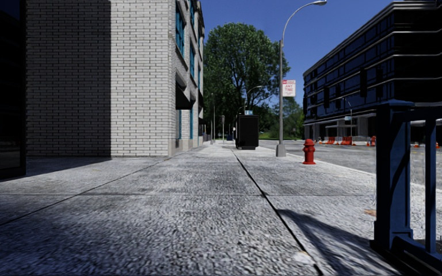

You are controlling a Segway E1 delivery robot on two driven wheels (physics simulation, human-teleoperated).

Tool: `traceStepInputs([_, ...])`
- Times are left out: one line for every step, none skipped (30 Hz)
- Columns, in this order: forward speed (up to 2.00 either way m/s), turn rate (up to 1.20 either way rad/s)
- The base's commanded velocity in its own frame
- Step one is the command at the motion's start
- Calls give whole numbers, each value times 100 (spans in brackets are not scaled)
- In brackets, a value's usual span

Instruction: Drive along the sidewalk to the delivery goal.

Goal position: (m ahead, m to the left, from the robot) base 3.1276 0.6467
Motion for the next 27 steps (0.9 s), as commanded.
traceStepInputs([200, 29])
traceStepInputs([200, 29])
traceStepInputs([200, 29])
traceStepInputs([200, 29])
traceStepInputs([200, 29])
traceStepInputs([200, 29])
traceStepInputs([200, 29])
traceStepInputs([200, 29])
traceStepInputs([200, 29])
traceStepInputs([200, 29])
traceStepInputs([200, 29])
traceStepInputs([200, 29])
traceStepInputs([200, 29])
traceStepInputs([200, 29])
traceStepInputs([200, 27])
traceStepInputs([200, 0])
traceStepInputs([200, 0])
traceStepInputs([200, 0])
traceStepInputs([200, 0])
traceStepInputs([200, 0])
traceStepInputs([200, 0])
traceStepInputs([200, 0])
traceStepInputs([200, 0])
traceStepInputs([200, 0])
traceStepInputs([200, 0])
traceStepInputs([200, 0])
traceStepInputs([200, 0])
